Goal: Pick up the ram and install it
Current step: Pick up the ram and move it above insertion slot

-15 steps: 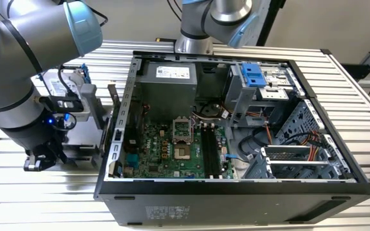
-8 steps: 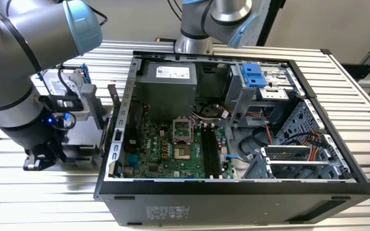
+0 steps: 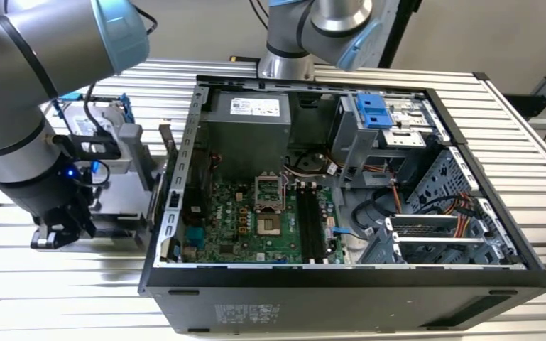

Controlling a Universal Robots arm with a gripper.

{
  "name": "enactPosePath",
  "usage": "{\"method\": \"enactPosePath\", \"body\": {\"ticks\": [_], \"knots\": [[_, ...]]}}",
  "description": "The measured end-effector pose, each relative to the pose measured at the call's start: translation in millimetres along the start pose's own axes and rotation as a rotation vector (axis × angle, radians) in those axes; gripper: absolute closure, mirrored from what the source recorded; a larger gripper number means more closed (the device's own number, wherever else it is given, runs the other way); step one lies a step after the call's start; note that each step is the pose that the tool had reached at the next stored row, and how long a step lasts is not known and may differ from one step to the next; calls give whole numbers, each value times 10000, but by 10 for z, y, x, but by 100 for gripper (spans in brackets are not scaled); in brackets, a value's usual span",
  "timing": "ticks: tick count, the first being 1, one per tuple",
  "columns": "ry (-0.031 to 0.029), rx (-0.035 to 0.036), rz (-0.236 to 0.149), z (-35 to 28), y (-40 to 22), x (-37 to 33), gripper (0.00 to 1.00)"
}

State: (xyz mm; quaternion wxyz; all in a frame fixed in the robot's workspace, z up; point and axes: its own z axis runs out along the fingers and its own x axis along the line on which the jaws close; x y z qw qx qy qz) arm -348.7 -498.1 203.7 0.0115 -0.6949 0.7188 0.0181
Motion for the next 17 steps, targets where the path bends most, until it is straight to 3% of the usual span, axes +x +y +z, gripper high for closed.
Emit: {"method": "enactPosePath", "body": {"ticks": [17], "knots": [[1,-1,0,-151,2,-6,100]]}}
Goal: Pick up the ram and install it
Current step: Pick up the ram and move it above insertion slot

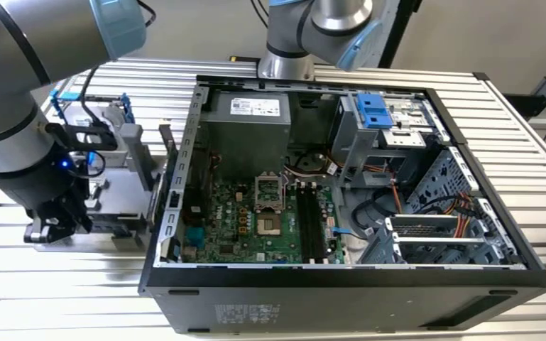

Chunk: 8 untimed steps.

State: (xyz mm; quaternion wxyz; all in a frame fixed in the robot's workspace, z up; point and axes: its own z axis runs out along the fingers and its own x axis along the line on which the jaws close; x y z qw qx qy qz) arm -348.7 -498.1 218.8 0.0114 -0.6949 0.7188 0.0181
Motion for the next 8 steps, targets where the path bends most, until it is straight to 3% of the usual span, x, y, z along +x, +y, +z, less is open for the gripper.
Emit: {"method": "enactPosePath", "body": {"ticks": [8], "knots": [[0,0,0,-95,1,-4,100]]}}
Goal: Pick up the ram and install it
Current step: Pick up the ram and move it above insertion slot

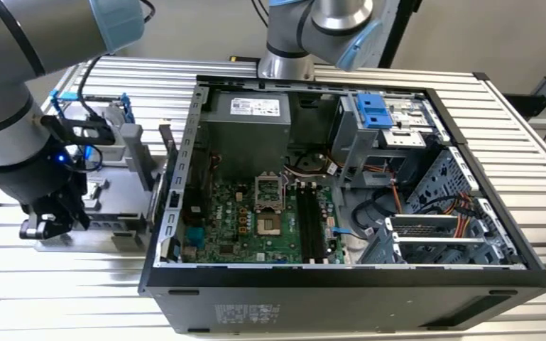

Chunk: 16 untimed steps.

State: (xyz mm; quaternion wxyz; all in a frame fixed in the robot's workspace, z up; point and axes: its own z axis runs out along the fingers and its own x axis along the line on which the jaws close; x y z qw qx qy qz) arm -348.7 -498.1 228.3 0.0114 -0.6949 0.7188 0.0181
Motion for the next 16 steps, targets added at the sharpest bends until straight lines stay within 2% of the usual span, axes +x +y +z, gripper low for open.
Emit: {"method": "enactPosePath", "body": {"ticks": [16], "knots": [[0,0,0,-159,2,-7,100]]}}
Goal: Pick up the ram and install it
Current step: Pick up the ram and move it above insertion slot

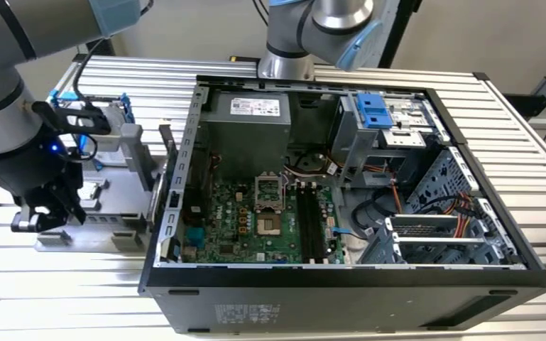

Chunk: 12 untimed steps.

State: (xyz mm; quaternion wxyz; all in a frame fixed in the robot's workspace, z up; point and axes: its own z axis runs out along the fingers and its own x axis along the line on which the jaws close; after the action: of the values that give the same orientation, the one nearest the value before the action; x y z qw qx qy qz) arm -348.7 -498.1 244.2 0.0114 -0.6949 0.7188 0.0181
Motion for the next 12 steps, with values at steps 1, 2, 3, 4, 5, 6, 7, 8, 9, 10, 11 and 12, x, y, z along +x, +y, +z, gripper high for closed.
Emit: {"method": "enactPosePath", "body": {"ticks": [1,2,3,4,5,6,7,8,9,10,11,12], "knots": [[0,0,0,-8,0,0,100],[0,0,0,-16,0,-1,100],[0,0,0,-24,0,-1,100],[0,0,0,-31,0,-1,100],[0,0,0,-39,0,-2,100],[0,0,0,-47,0,-2,100],[0,0,0,-54,0,-2,100],[0,0,0,-62,1,-3,100],[0,0,0,-68,1,-3,100],[1,-1,0,-75,1,-3,100],[0,-1,0,-81,1,-3,100],[0,0,0,-87,1,-4,100]]}}
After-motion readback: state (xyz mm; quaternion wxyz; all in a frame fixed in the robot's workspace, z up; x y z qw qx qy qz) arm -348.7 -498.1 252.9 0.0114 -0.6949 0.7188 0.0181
